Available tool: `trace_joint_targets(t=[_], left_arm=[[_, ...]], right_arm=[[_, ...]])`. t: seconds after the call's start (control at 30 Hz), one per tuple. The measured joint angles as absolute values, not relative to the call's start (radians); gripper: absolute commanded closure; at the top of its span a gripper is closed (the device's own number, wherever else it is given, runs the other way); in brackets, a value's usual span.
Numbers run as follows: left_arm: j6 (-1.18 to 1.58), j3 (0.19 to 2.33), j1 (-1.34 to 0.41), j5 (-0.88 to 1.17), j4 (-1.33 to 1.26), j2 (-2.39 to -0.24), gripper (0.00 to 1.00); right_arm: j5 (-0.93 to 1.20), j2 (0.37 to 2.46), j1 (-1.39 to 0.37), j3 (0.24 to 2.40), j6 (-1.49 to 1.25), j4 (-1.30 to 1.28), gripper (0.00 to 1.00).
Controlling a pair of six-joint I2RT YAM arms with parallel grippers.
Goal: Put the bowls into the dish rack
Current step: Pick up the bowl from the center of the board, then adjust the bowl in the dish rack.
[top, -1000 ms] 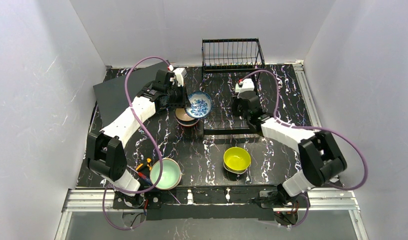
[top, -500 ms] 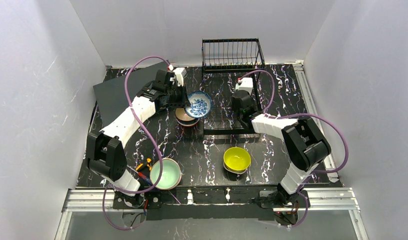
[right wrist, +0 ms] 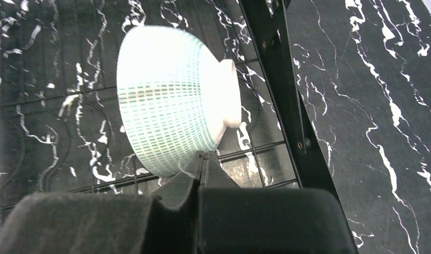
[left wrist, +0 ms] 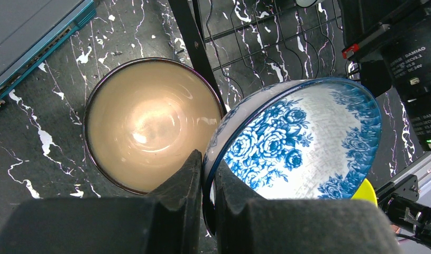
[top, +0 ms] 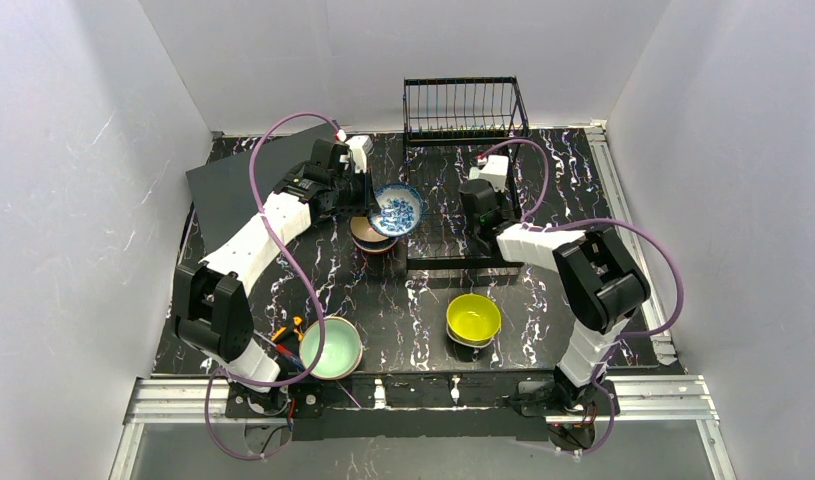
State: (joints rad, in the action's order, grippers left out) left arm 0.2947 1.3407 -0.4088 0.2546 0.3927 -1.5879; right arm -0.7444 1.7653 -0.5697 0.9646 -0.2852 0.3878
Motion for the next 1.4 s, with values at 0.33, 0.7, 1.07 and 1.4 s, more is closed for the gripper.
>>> trace_joint_targets(t=[0.33, 0.7, 1.07, 1.4], left_arm=[[0.295, 1.341, -0.409, 0.255, 0.393, -1.588, 1.00], [0.294, 1.341, -0.409, 0.256, 0.393, -1.591, 1.00], [0.294, 1.341, -0.409, 0.260, 0.393, -1.592, 1.00], [0.294, 1.342, -0.409, 0.262, 0.393, -1.592, 1.00]], right_arm=[[-0.783, 1.790, -0.556, 1.007, -0.291, 0.281, 0.99], [-0.472, 1.784, -0.545, 1.010, -0.273, 0.330, 0.99], [-0.419, 1.787, -0.548, 1.021, -0.273, 0.344, 0.99], [-0.358, 1.785, -0.548, 1.021, -0.300, 0.337, 0.79]])
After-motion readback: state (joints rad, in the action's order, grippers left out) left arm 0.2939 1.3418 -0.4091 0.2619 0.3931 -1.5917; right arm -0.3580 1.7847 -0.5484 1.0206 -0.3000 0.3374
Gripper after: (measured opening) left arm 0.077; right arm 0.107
